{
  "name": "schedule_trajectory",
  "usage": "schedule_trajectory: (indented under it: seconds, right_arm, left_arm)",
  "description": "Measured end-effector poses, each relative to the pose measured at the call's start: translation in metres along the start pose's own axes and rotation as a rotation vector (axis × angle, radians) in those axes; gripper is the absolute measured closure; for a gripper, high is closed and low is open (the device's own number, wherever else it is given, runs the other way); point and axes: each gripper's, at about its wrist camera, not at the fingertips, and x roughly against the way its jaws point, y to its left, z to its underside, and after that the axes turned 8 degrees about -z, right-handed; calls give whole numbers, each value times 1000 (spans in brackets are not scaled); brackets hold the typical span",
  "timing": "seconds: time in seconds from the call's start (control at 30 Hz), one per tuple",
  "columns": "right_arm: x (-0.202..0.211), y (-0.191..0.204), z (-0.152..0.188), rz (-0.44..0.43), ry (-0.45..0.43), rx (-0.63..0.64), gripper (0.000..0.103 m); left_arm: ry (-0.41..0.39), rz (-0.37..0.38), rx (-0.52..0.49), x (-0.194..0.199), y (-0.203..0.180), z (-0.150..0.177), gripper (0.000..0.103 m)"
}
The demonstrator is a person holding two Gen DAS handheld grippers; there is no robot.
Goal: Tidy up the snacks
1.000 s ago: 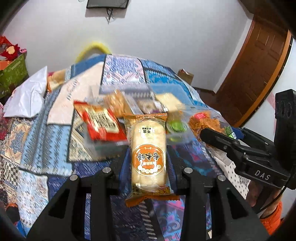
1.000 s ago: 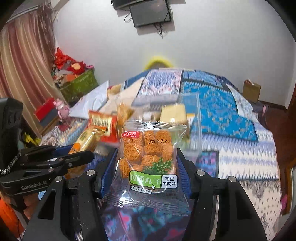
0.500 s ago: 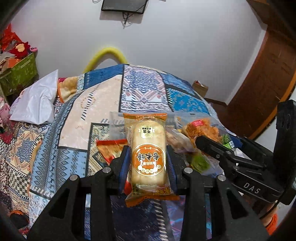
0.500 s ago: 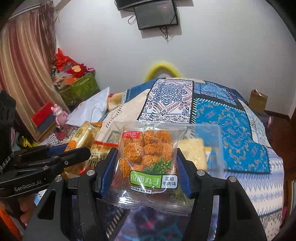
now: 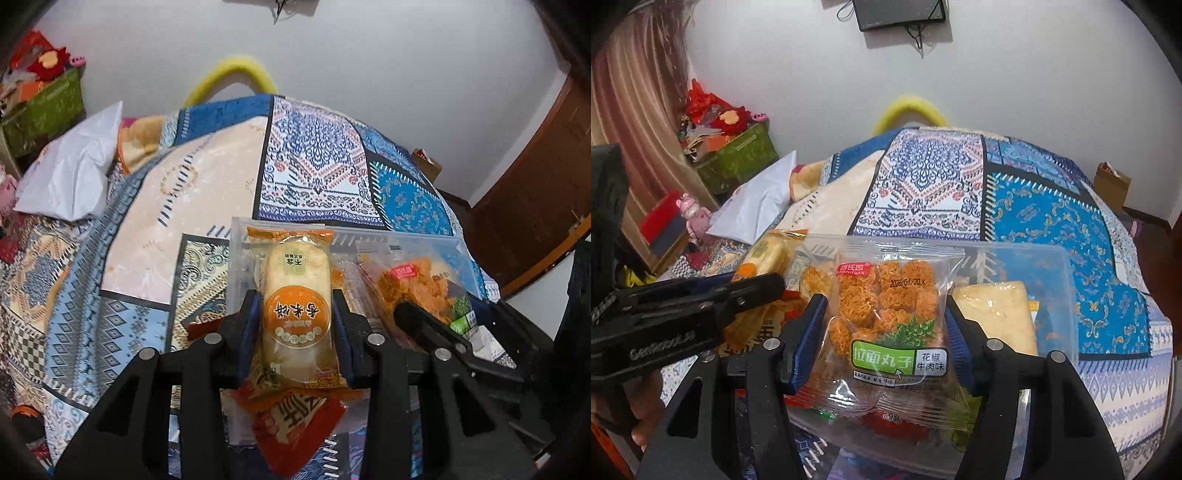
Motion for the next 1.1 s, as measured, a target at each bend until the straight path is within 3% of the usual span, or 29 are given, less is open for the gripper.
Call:
schedule_trajectory:
  seconds: [0.23,0.57,0.77,1.0,1.1]
  right_arm:
    - [7,-4,-1,-9,-15,-14,35]
    - [44,2,5,-5,-70,12,34]
    - [86,14,13,21,-137,49,34]
    - [151,36,20,14,-240,78,34]
    - [181,49,27,16,-294,93,34]
  left_arm:
    - [-5,-61,-106,0,-17,1,62]
    - [-54,-35,-132,34,-20,5,55]
    - [-143,-33,-153,81,-23,21,55]
    - [-308,9,-134,164,-22,46,54]
    - [-376,29,-127,199,-20,58,46]
